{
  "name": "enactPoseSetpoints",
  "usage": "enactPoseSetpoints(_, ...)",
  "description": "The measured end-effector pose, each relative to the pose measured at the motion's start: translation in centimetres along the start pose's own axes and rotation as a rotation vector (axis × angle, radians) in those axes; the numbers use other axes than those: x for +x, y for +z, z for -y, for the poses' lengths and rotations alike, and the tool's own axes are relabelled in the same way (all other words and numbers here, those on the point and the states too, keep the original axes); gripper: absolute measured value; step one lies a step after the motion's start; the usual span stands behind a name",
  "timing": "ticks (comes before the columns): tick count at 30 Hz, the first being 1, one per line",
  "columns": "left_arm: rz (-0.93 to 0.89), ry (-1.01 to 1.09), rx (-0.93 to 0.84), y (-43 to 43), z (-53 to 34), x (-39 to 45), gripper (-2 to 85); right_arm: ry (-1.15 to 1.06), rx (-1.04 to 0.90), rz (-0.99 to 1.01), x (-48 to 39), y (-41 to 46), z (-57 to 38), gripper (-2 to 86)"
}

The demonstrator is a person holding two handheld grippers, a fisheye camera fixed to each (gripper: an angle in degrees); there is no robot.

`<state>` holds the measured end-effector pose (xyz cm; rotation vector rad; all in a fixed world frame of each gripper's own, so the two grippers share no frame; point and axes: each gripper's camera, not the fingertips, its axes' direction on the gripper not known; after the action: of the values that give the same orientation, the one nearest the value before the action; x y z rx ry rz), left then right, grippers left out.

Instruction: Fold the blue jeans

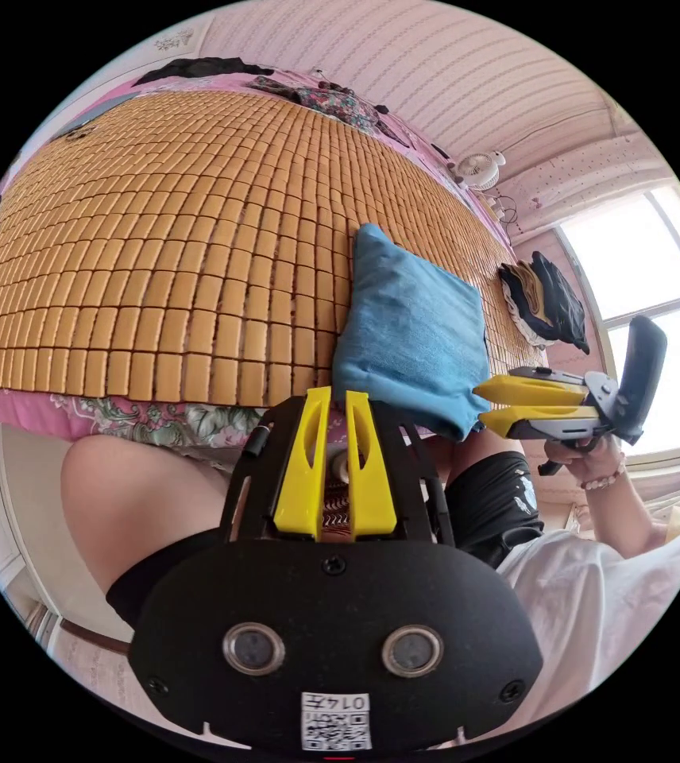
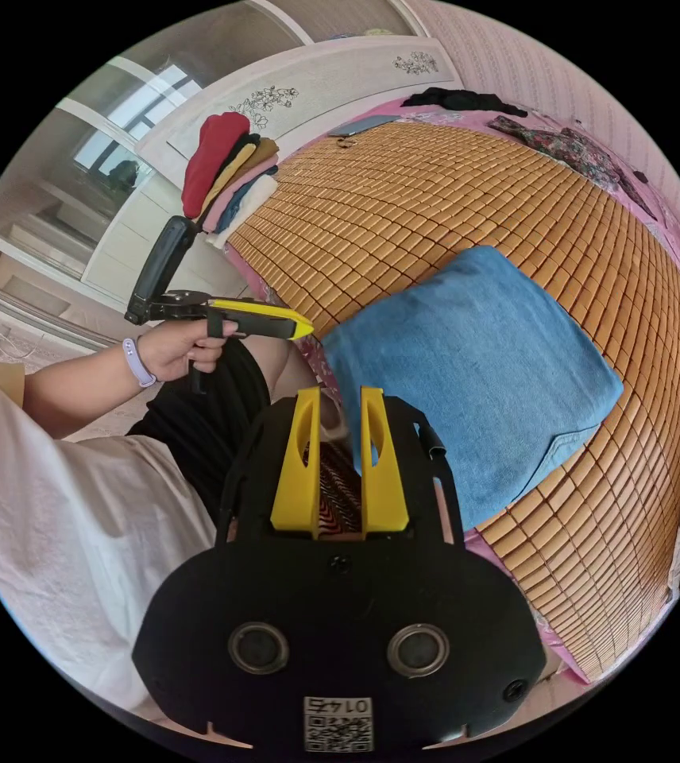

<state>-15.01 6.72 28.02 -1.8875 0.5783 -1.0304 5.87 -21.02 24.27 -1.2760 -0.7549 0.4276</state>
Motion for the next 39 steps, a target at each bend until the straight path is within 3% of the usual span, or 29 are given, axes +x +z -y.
enactPoseSetpoints(11,-0.071,0.039,0.123,-1.1,3.9,-1.5,9.8,0.517,0.387,-0.112,7.9,-2.9,-7.2,12.1)
enactPoseSetpoints(15,-0.123,0.068,0.100,0.8,7.3,-0.9,11.8,0.643,0.416,-0.161,10.1,-1.3,-8.1,13.1)
enactPoseSetpoints(19,-0.073,0.128,0.037,2.4,9.3,0.3,12.9,0.737,0.400,-0.070,11.7,1.6,-8.0,12.8)
enactPoseSetpoints(21,-0.029,0.165,-0.041,3.7,9.2,0.7,12.5,0.722,0.410,-0.077,11.3,2.1,-7.6,12.6)
enactPoseSetpoints(23,0.005,0.200,0.002,3.4,8.3,1.1,12.1,0.741,0.382,-0.121,10.7,2.6,-6.6,11.7)
enactPoseSetpoints(28,-0.104,0.141,-0.080,2.7,6.2,0.4,10.3,0.676,0.311,-0.270,8.9,3.8,-4.3,8.6)
enactPoseSetpoints(32,-0.099,0.134,-0.095,1.6,4.3,0.1,7.8,0.615,0.280,-0.183,8.8,4.1,-3.0,6.1)
enactPoseSetpoints(39,-0.034,0.096,0.056,-1.2,0.3,-0.4,4.1,0.384,0.316,-0.134,5.0,0.2,1.8,3.7)
